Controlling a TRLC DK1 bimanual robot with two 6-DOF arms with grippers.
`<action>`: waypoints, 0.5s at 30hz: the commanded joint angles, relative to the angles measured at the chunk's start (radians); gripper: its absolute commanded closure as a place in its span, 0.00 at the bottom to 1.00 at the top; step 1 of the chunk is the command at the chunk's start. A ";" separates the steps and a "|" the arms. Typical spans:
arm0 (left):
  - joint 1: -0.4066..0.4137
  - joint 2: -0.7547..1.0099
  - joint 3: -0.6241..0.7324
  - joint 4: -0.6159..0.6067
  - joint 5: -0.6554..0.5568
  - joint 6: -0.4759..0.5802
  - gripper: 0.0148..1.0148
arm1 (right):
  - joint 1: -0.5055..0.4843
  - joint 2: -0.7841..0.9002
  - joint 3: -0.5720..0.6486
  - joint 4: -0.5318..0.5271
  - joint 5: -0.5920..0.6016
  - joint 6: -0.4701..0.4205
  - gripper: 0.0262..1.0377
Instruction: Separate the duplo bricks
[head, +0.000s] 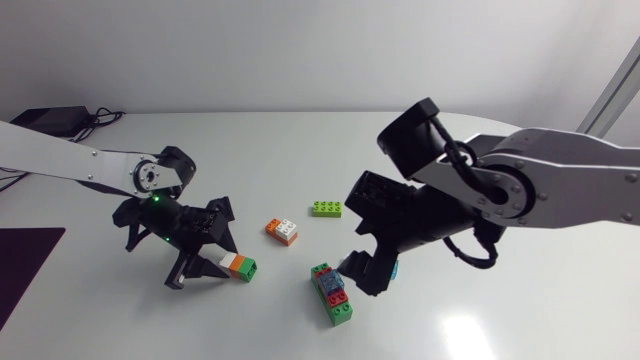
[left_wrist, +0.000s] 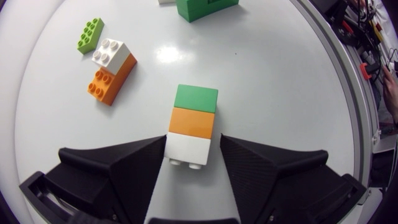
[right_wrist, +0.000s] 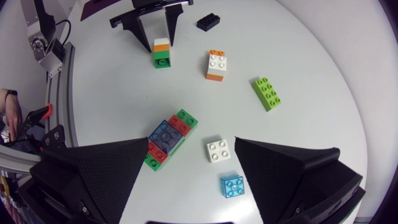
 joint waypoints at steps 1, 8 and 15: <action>-0.004 0.042 0.037 -0.034 0.013 0.057 0.60 | 0.014 0.035 0.016 0.000 -0.005 -0.023 0.04; 0.006 0.085 0.114 -0.199 0.044 0.117 0.74 | 0.039 -0.017 0.016 -0.031 -0.005 -0.021 0.05; -0.016 0.062 0.103 -0.195 0.087 0.097 0.78 | 0.045 -0.068 0.017 -0.035 -0.008 0.008 0.13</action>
